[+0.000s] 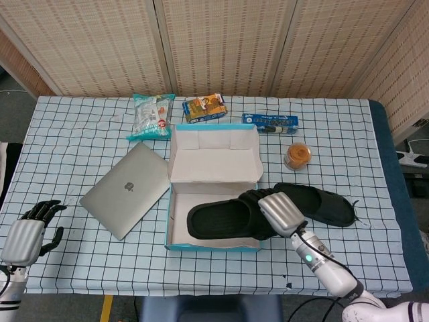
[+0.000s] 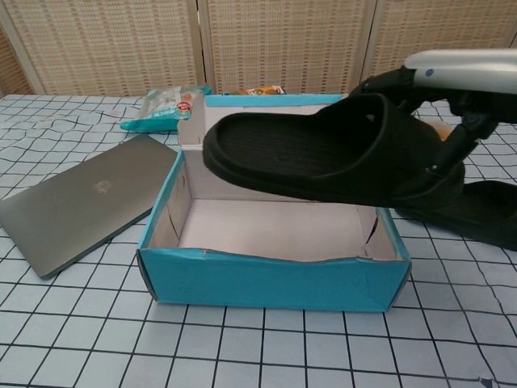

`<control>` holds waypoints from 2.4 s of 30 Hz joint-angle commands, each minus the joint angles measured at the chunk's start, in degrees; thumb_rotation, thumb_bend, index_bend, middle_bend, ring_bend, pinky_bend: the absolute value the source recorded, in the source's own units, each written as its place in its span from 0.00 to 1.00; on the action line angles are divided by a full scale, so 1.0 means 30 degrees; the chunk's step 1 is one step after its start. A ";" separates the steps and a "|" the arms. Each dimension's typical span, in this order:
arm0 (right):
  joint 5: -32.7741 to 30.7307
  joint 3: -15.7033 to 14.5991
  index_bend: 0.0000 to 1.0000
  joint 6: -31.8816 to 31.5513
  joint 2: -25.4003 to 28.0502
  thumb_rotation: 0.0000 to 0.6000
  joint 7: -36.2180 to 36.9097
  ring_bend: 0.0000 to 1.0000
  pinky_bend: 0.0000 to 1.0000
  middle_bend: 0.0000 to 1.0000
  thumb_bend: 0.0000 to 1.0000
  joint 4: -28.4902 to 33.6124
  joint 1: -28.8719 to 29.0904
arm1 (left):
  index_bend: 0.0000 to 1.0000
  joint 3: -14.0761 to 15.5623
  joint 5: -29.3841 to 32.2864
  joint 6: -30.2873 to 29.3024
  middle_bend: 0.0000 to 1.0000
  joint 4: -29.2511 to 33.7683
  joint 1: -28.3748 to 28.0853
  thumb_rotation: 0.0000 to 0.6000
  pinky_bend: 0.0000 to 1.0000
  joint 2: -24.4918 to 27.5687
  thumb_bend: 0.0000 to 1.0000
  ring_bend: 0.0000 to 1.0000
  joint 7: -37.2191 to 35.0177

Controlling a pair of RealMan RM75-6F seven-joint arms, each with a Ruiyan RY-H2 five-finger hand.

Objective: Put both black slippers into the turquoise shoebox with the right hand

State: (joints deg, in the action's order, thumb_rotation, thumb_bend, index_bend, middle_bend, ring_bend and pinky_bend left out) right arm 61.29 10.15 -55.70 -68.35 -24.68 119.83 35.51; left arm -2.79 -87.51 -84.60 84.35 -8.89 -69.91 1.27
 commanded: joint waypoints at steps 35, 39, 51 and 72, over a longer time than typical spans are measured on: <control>-0.3226 -0.1844 0.60 -0.0839 -0.7438 1.00 -0.1901 0.45 0.42 0.61 0.05 -0.6735 0.2596 | 0.28 0.0020 -0.0033 -0.0041 0.20 0.0190 0.0033 1.00 0.37 0.0173 0.45 0.18 -0.0234; -0.3145 -0.1754 0.58 -0.0391 -0.7727 1.00 -0.1012 0.42 0.41 0.61 0.05 -0.7529 0.2484 | 0.28 0.0019 0.0003 0.0028 0.20 0.0106 0.0005 1.00 0.37 0.0123 0.46 0.18 -0.0114; 0.0688 -0.1090 0.07 0.0157 -0.6800 1.00 0.4369 0.00 0.04 0.07 0.05 -0.7743 0.1498 | 0.28 0.0039 -0.0024 0.0018 0.20 0.0146 0.0011 1.00 0.37 0.0138 0.45 0.18 -0.0087; 0.2939 -0.2029 0.04 -0.2913 0.0529 1.00 0.5488 0.00 0.02 0.04 0.05 -0.4279 -0.1982 | 0.28 -0.0071 0.0171 -0.0031 0.20 0.0124 0.0052 1.00 0.37 0.0152 0.45 0.18 -0.0156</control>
State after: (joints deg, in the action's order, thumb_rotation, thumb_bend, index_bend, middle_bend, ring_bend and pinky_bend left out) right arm 69.43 4.95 -63.55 -67.81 -7.60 106.50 30.56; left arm -3.00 -87.00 -84.70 84.72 -8.74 -69.45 0.79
